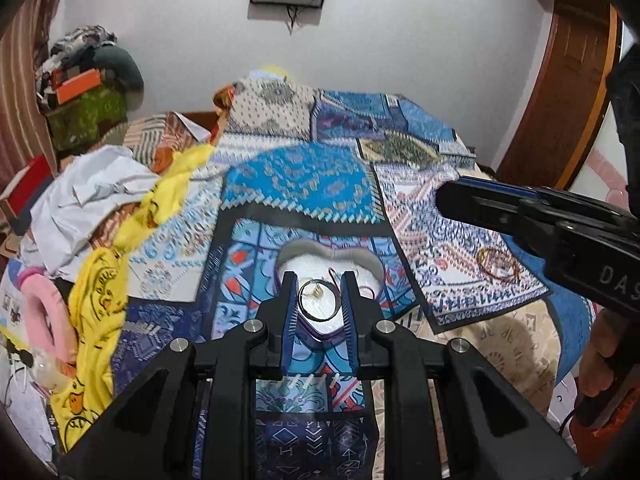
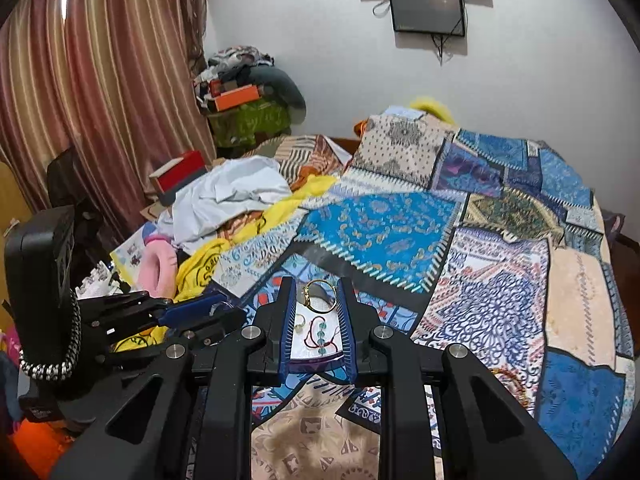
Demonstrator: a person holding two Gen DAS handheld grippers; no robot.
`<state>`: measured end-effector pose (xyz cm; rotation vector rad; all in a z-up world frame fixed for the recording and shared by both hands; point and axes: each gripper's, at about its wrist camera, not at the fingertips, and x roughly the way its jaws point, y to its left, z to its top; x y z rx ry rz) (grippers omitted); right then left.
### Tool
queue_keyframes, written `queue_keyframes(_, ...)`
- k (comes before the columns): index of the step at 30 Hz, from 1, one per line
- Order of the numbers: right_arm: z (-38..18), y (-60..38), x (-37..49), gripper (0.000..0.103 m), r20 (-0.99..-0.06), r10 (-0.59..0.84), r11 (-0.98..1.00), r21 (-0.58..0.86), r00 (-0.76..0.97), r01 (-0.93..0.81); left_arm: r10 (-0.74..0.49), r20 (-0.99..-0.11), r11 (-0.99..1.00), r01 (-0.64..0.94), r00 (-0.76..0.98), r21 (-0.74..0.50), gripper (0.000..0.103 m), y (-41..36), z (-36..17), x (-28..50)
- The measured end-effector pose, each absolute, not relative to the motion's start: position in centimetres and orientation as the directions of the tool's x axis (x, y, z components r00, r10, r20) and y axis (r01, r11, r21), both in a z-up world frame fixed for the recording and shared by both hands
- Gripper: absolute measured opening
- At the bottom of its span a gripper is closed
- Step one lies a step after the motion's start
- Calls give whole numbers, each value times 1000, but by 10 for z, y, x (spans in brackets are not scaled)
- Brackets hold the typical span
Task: Organize jewelry
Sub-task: 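Lower both held pieces into the heart tin and open both tools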
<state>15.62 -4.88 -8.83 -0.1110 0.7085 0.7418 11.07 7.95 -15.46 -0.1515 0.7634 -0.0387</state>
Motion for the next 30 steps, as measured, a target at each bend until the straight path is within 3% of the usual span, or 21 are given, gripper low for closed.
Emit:
queue_keyframes(15,-142,-28,190,18,-733,549,745,211,402,-633,-136,-740,987,26,659,-158,20,75,-191,135)
queue_keyframes(30,-159,-18,206,19,-771,538,742,239,342,-627,-150,-748,986,41,647,-162,20,74,-202,149)
